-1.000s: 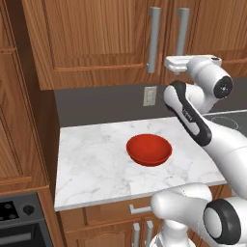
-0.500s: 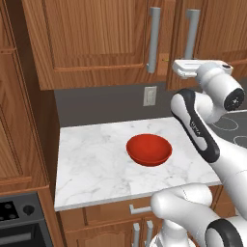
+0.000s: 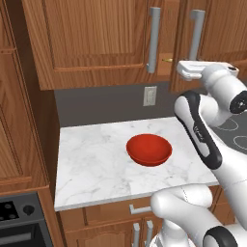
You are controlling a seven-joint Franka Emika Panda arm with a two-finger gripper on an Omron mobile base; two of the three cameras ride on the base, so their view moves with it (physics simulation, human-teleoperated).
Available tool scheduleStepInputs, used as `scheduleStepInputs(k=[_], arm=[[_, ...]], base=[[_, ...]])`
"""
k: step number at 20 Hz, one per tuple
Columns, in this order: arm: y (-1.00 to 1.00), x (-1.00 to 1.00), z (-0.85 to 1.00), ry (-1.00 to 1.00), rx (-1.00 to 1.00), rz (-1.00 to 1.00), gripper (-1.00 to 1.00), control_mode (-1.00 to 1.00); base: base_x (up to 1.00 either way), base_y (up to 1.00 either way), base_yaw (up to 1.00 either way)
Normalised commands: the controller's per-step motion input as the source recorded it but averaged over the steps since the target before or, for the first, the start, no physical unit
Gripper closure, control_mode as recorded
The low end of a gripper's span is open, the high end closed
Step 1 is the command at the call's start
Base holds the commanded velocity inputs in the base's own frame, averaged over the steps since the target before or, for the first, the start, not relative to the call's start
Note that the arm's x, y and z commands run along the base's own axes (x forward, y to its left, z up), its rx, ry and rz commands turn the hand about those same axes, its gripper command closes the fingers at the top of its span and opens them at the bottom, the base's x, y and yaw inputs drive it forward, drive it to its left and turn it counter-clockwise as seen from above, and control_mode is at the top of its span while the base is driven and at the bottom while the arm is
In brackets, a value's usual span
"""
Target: Open the cabinet. Pick the pear and banana from the cabinet and place them into the bowl. Then close the cabinet.
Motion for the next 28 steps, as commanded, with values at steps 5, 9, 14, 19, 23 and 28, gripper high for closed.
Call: scheduleStepInputs(k=[5,9,14,19,23,28], arm=[[-1.00,-0.49,0.50,0.00,0.05,0.00,1.00,-1.00],[-1.00,-0.53,0.40,0.00,0.06,0.00,1.00,-1.00],[-1.00,-0.55,0.12,-0.07,0.08,0.03,1.00,-1.00],[-1.00,-0.48,-0.54,-0.25,0.02,0.17,1.00,-1.00],[-1.00,-0.92,-1.00,-0.33,0.06,0.22,1.00,-1.00],[-0.51,-1.00,-0.73,-0.30,0.20,0.18,-1.00,-1.00]], base=[[0.00,0.00,0.00],[0.00,0.00,0.00],[0.00,0.00,0.00],[0.00,0.00,0.00],[0.00,0.00,0.00],[0.00,0.00,0.00]])
